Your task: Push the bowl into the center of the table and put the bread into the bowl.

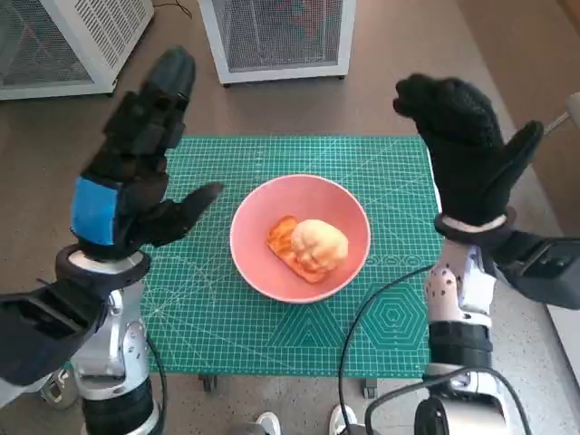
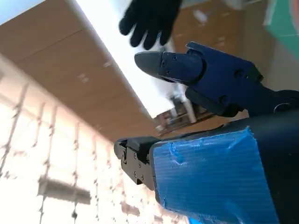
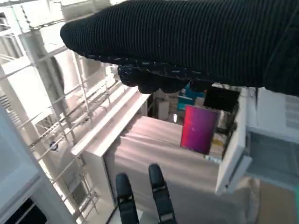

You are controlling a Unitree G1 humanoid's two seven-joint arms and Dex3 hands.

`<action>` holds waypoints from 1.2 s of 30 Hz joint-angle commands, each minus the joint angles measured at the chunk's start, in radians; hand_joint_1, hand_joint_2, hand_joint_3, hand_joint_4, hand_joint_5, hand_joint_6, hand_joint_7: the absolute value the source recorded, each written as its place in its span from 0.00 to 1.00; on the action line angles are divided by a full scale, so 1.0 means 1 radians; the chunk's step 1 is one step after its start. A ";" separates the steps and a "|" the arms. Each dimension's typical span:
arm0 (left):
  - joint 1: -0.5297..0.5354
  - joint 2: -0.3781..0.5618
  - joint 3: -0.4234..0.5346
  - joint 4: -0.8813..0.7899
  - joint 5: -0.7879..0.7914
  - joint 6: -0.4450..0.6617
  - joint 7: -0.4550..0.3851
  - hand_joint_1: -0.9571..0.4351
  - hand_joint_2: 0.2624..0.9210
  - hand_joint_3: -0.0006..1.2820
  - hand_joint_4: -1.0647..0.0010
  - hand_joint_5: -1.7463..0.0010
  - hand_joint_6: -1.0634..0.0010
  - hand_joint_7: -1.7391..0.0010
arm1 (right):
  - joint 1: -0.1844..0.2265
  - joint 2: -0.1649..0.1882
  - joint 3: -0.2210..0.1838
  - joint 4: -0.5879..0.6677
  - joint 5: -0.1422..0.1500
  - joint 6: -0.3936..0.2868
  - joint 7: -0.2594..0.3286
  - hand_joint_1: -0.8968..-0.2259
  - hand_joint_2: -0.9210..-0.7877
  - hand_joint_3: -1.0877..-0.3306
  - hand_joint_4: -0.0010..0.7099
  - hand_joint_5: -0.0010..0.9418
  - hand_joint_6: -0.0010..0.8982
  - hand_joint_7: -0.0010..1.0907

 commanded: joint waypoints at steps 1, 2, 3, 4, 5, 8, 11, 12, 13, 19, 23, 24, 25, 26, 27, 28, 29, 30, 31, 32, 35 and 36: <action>-0.014 0.011 0.005 0.023 -0.027 -0.034 0.019 0.24 1.00 0.24 0.83 0.98 0.67 0.97 | -0.016 0.008 0.013 0.007 -0.026 -0.011 -0.026 0.71 0.00 0.70 0.61 0.00 0.61 0.00; -0.017 0.016 0.007 0.028 -0.036 -0.036 0.016 0.23 1.00 0.24 0.83 0.98 0.67 0.97 | -0.020 0.007 0.015 0.008 -0.030 -0.013 -0.030 0.71 0.00 0.70 0.60 0.00 0.61 0.00; -0.019 0.020 0.008 0.032 -0.042 -0.038 0.015 0.23 1.00 0.24 0.83 0.98 0.68 0.97 | -0.023 0.007 0.018 0.009 -0.033 -0.014 -0.033 0.71 0.00 0.70 0.59 0.00 0.60 0.00; -0.021 0.024 0.008 0.034 -0.042 -0.039 0.017 0.23 1.00 0.24 0.82 0.98 0.68 0.97 | -0.025 0.006 0.022 0.008 -0.036 -0.014 -0.037 0.71 0.00 0.70 0.58 0.00 0.59 0.00; -0.023 0.027 0.007 0.037 -0.042 -0.041 0.019 0.23 1.00 0.25 0.82 0.98 0.68 0.97 | -0.027 0.005 0.024 0.008 -0.038 -0.014 -0.040 0.72 0.00 0.70 0.57 0.00 0.58 0.00; -0.035 0.036 0.003 0.048 -0.041 -0.048 0.026 0.22 1.00 0.25 0.82 0.98 0.68 0.97 | -0.036 0.003 0.031 0.006 -0.047 -0.012 -0.049 0.72 0.00 0.70 0.55 0.00 0.58 0.00; -0.043 0.038 -0.005 0.052 -0.038 -0.053 0.036 0.23 1.00 0.25 0.82 0.98 0.68 0.97 | -0.043 0.000 0.035 0.004 -0.056 -0.011 -0.057 0.72 0.00 0.71 0.54 0.00 0.57 0.00; -0.046 0.039 -0.008 0.051 -0.034 -0.055 0.041 0.23 1.00 0.26 0.82 0.98 0.68 0.97 | -0.046 -0.002 0.036 0.004 -0.060 -0.010 -0.059 0.72 0.00 0.71 0.54 0.00 0.57 0.00; -0.048 0.040 -0.010 0.051 -0.032 -0.056 0.046 0.23 1.00 0.26 0.82 0.98 0.68 0.97 | -0.049 -0.004 0.036 0.004 -0.062 -0.010 -0.061 0.72 0.00 0.72 0.54 0.00 0.57 0.00; -0.067 0.046 -0.021 0.049 -0.027 -0.063 0.064 0.23 1.00 0.26 0.82 0.99 0.69 0.97 | -0.062 -0.015 0.037 0.008 -0.069 -0.015 -0.070 0.70 0.00 0.73 0.54 0.00 0.58 0.00; -0.076 0.040 -0.029 0.044 -0.035 -0.058 0.073 0.23 1.00 0.26 0.82 0.99 0.70 0.97 | -0.067 -0.014 0.034 0.008 -0.063 -0.010 -0.070 0.69 0.00 0.74 0.56 0.01 0.58 0.01; -0.077 0.039 -0.031 0.043 -0.033 -0.058 0.076 0.23 1.00 0.26 0.82 0.99 0.70 0.97 | -0.067 -0.014 0.034 0.006 -0.062 -0.008 -0.071 0.69 0.00 0.75 0.56 0.01 0.59 0.01; -0.078 0.039 -0.033 0.043 -0.032 -0.059 0.078 0.22 1.00 0.26 0.82 0.99 0.69 0.97 | -0.067 -0.014 0.033 0.005 -0.061 -0.007 -0.072 0.69 0.00 0.75 0.57 0.01 0.59 0.01; -0.078 0.038 -0.036 0.042 -0.029 -0.059 0.081 0.22 1.00 0.26 0.82 0.99 0.69 0.97 | -0.066 -0.013 0.034 0.003 -0.062 -0.005 -0.074 0.69 0.00 0.75 0.57 0.01 0.59 0.01; -0.079 0.038 -0.039 0.042 -0.028 -0.059 0.084 0.23 1.00 0.26 0.82 0.99 0.69 0.97 | -0.066 -0.013 0.034 0.002 -0.062 -0.004 -0.076 0.69 0.00 0.75 0.58 0.02 0.59 0.01; -0.078 0.037 -0.042 0.040 -0.026 -0.058 0.088 0.23 1.00 0.26 0.82 0.99 0.69 0.97 | -0.065 -0.013 0.035 0.000 -0.063 -0.003 -0.077 0.69 0.00 0.76 0.59 0.02 0.60 0.01; -0.079 0.036 -0.044 0.040 -0.024 -0.057 0.091 0.23 1.00 0.26 0.82 0.99 0.69 0.97 | -0.064 -0.013 0.035 0.000 -0.063 -0.002 -0.078 0.68 0.00 0.76 0.59 0.02 0.60 0.01; -0.078 0.036 -0.046 0.039 -0.023 -0.056 0.095 0.23 1.00 0.26 0.82 0.99 0.68 0.97 | -0.063 -0.013 0.035 -0.002 -0.063 -0.002 -0.077 0.68 0.00 0.76 0.59 0.02 0.60 0.01; -0.077 0.034 -0.048 0.038 -0.023 -0.054 0.099 0.23 1.00 0.26 0.81 0.99 0.68 0.97 | -0.061 -0.012 0.036 -0.005 -0.061 -0.002 -0.075 0.68 0.00 0.76 0.59 0.02 0.60 0.01; -0.076 0.034 -0.049 0.037 -0.024 -0.053 0.102 0.23 1.00 0.25 0.81 0.99 0.68 0.97 | -0.059 -0.012 0.036 -0.006 -0.059 -0.003 -0.074 0.68 0.00 0.76 0.60 0.02 0.60 0.01; -0.073 0.037 -0.053 0.038 -0.026 -0.052 0.106 0.22 1.00 0.25 0.81 0.99 0.68 0.97 | -0.054 -0.011 0.039 -0.015 -0.055 0.001 -0.069 0.68 0.00 0.77 0.60 0.02 0.61 0.02; -0.072 0.038 -0.053 0.039 -0.027 -0.052 0.107 0.22 1.00 0.24 0.81 0.99 0.67 0.96 | -0.053 -0.011 0.040 -0.017 -0.055 0.003 -0.068 0.68 0.00 0.77 0.60 0.02 0.61 0.02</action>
